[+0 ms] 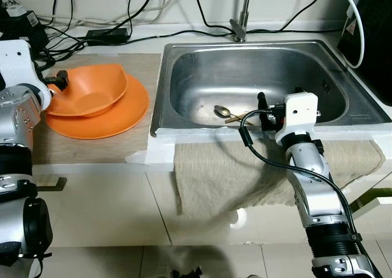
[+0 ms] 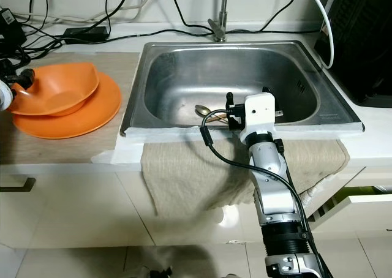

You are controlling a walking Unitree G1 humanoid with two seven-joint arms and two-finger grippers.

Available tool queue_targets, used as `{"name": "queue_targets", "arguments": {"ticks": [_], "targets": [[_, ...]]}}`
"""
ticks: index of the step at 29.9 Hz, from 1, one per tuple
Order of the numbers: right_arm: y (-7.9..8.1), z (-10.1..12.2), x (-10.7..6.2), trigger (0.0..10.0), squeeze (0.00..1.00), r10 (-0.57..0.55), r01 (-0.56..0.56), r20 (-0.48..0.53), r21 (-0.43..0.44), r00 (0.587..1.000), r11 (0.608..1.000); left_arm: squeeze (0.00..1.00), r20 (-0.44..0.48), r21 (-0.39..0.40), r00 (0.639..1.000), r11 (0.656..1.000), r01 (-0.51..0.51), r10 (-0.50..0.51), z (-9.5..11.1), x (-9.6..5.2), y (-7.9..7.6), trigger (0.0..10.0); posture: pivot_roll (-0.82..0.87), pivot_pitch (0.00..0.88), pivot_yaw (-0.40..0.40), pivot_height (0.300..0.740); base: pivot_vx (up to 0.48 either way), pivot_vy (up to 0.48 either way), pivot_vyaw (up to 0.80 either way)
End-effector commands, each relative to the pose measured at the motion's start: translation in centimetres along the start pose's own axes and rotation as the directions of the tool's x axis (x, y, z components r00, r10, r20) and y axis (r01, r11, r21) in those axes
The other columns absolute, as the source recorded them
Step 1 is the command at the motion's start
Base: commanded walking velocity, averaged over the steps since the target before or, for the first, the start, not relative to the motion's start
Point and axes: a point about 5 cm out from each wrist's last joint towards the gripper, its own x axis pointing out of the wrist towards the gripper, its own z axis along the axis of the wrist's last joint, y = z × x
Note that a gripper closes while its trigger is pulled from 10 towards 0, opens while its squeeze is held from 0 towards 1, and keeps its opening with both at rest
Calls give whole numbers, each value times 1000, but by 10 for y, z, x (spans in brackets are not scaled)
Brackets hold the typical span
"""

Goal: Kitchen organization

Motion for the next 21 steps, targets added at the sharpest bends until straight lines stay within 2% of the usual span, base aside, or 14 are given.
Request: {"name": "queue_targets", "arguments": {"ticks": [1,6,21], "targets": [[0,-2,-1,10000,0,6,-6,-12,1,1000,1000,0,-47,-67,998,997,36,-39,-4,2,-6,10000,-3,0,43,740,0,0,0],[0,-2,-1,10000,0,7,-7,-13,-1,1000,1000,0,-64,-100,996,993,56,-63,-7,4,-10,10000,-6,0,44,740,0,0,0],[0,-2,-3,10000,0,4,-4,-13,-2,1000,1000,0,-93,-113,990,989,98,-108,-11,5,-20,10000,-13,0,50,740,0,0,0]]}}
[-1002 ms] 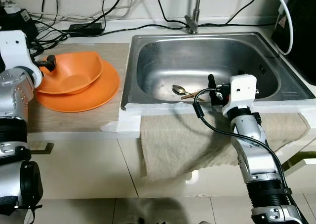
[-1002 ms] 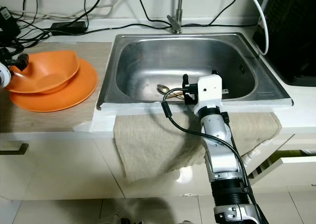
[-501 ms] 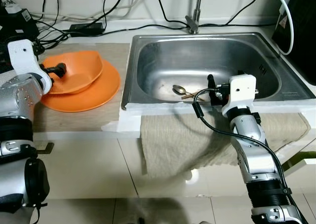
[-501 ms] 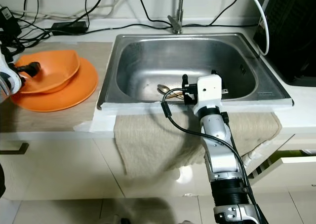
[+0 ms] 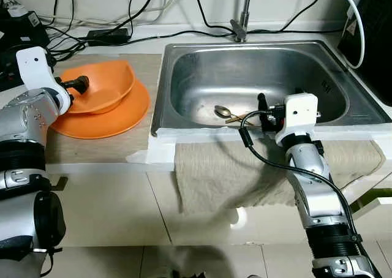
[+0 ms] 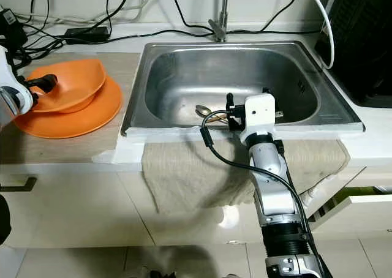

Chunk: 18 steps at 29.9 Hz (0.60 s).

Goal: Kitchen organization

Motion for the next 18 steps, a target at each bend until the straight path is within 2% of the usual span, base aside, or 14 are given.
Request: {"name": "queue_targets", "arguments": {"ticks": [1,2,3,5,7,8,9,10,11,13,14,15,16,18], "targets": [[0,1,-1,10000,0,5,-5,-2,-1,1000,1000,0,-39,-23,999,999,23,-24,-5,2,-3,10000,-13,0,50,740,0,0,0],[0,1,-1,10000,0,5,-5,-3,-1,1000,1000,0,-45,-21,999,999,30,-31,-7,2,-4,7373,-12,0,50,740,0,0,0],[1,0,-1,10000,0,6,-6,-3,0,1000,1000,0,-50,-17,998,999,36,-37,-8,2,-6,3843,-12,0,50,740,0,0,0],[1,1,-1,10000,0,7,-7,-3,0,1000,1000,0,-63,-12,997,999,41,-42,-11,3,-7,2863,-13,0,50,740,0,0,0],[1,1,-1,10000,0,8,-8,-3,0,1000,1000,0,-73,-13,996,999,45,-45,-12,2,-7,1059,-12,0,49,740,0,0,0],[1,1,-1,10000,0,8,-8,-3,0,1000,1000,0,-75,-14,996,999,46,-47,-12,2,-7,1529,-12,0,49,740,0,0,0],[1,1,-1,10000,0,8,-8,-4,0,1000,1000,0,-75,-14,996,999,47,-48,-12,2,-7,2863,-12,0,50,740,0,0,0],[1,0,-1,10000,0,8,-8,-5,0,1000,1000,0,-74,-16,996,999,50,-51,-12,2,-7,2745,-12,0,50,740,0,0,0],[1,0,-1,10000,0,9,-9,-6,0,1000,1000,0,-73,-16,996,999,52,-53,-11,2,-7,0,-12,0,50,740,0,0,0],[2,0,-1,10000,0,9,-9,-6,0,1000,1000,0,-58,-4,997,999,52,-52,-9,2,-7,0,-11,0,49,740,0,0,0],[2,0,-2,10000,0,10,-10,-7,1,1000,1000,0,-54,-4,997,998,56,-56,-7,1,-7,1098,-11,0,49,740,0,0,0],[2,0,-2,10000,0,10,-10,-7,1,1000,1000,0,-46,0,997,998,62,-62,-6,1,-7,0,-10,0,49,740,0,0,0],[2,0,-2,10000,0,10,-10,-8,2,1000,1000,0,-18,32,997,997,74,-74,-2,0,-9,1373,-10,0,49,740,0,0,0],[2,0,-2,10000,0,11,-11,-8,2,1000,1000,0,-13,43,997,996,77,-76,-1,0,-10,1373,-10,0,49,740,0,0,0]]}}
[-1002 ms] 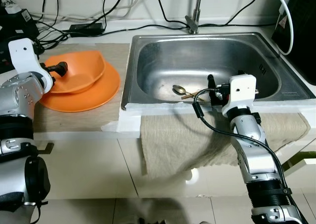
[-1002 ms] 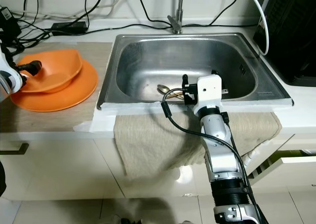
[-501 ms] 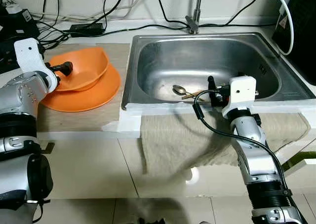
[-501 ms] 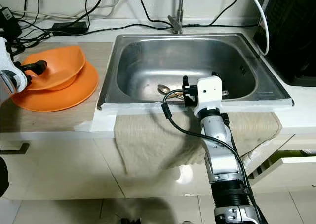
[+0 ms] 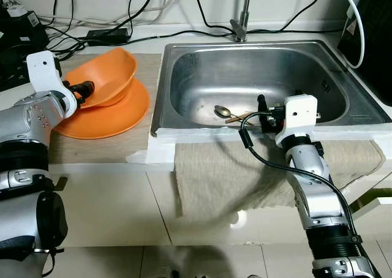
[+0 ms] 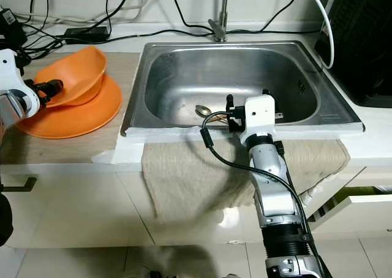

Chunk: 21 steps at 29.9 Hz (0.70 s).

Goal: Kitchen organization

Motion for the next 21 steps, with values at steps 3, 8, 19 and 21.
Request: {"name": "queue_targets", "arguments": {"ticks": [3,8,19,21], "targets": [[2,1,0,10000,0,10,-10,-2,2,1000,1000,0,15,67,1000,998,2,-3,4,-2,0,10000,-8,0,49,740,0,0,0],[2,1,0,10000,0,10,-10,-4,3,1000,1000,0,27,78,1000,997,-13,11,6,-3,1,10000,-7,0,50,740,0,0,0],[3,0,-1,10000,0,13,-13,-10,2,1000,1000,0,102,154,993,985,-78,62,24,-9,10,10000,-6,0,48,740,0,0,0],[3,-1,-1,10000,0,13,-13,-11,2,1000,1000,0,128,159,990,983,-87,67,28,-10,11,10000,-6,0,48,740,0,0,0]]}}
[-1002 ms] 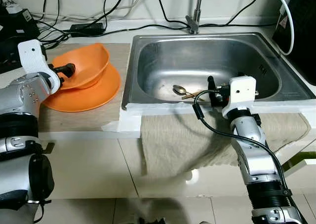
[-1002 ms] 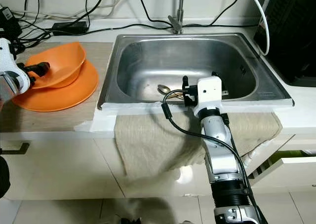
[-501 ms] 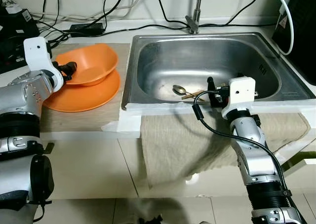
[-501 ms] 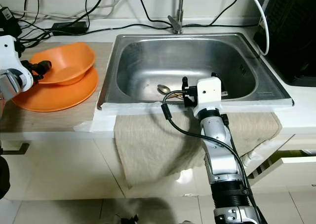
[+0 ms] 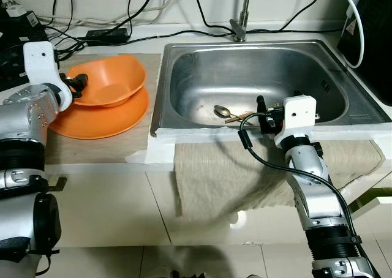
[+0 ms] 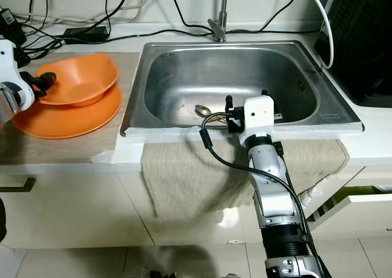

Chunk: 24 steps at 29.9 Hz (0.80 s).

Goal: Kitchen organization

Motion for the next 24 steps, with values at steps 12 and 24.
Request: {"name": "queue_targets", "arguments": {"ticks": [12,24], "targets": [[2,0,-2,10000,0,12,-12,-9,0,1000,1000,1000,19,24,1000,1000,14,-14,3,-1,-5,10000,-2,0,46,740,0,0,0],[2,0,-1,10000,0,12,-12,-10,-1,1000,1000,0,-58,10,998,1000,-23,23,-13,2,3,10000,-5,0,44,740,0,0,0]]}}
